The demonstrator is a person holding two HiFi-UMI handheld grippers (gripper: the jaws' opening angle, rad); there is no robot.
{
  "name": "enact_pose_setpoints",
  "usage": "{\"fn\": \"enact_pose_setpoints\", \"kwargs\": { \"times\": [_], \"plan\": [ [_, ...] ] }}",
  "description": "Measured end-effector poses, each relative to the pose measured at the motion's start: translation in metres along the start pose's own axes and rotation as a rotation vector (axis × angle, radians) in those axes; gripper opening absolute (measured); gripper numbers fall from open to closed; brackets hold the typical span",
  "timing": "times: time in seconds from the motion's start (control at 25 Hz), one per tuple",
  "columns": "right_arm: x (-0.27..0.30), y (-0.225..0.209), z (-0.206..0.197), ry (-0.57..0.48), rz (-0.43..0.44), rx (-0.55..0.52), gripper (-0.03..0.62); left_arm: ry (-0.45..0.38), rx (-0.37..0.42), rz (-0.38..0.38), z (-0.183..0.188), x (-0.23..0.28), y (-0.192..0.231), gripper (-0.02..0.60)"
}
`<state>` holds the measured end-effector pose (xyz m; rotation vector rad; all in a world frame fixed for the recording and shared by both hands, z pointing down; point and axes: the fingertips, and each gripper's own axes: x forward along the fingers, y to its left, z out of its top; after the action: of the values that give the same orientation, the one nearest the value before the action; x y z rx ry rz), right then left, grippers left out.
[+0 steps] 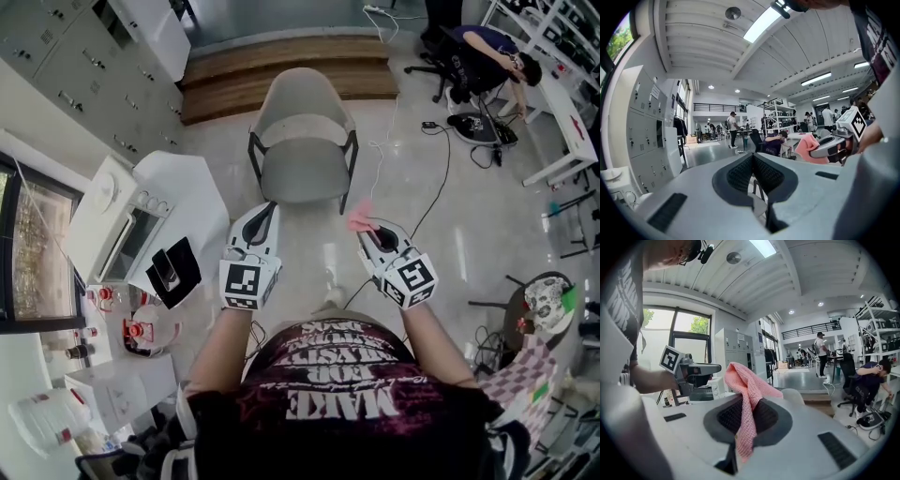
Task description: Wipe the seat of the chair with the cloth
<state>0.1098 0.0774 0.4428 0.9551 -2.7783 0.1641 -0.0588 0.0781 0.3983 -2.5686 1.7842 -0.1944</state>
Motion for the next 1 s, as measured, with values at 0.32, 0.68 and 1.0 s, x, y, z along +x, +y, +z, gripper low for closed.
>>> {"fn": "enact_pose_setpoints", "kwargs": {
  "times": [0.32,0.68,1.0],
  "plan": [
    [0.010,-0.035,0.000,-0.007,0.073,0.011,0.031,0.014,0.007,0.076,0.008,0.023,-0.006,0.003],
    [0.020,-0.044,0.002,-0.017,0.107,0.019,0.031,0.050,0.009,0.131,0.000,0.016,0.004,0.003],
    [0.033,-0.053,0.000,-0.022,0.093,0.030,0.031,0.064,0.011,0.130,-0.007,0.022,0.016,0.003]
  ]
}}
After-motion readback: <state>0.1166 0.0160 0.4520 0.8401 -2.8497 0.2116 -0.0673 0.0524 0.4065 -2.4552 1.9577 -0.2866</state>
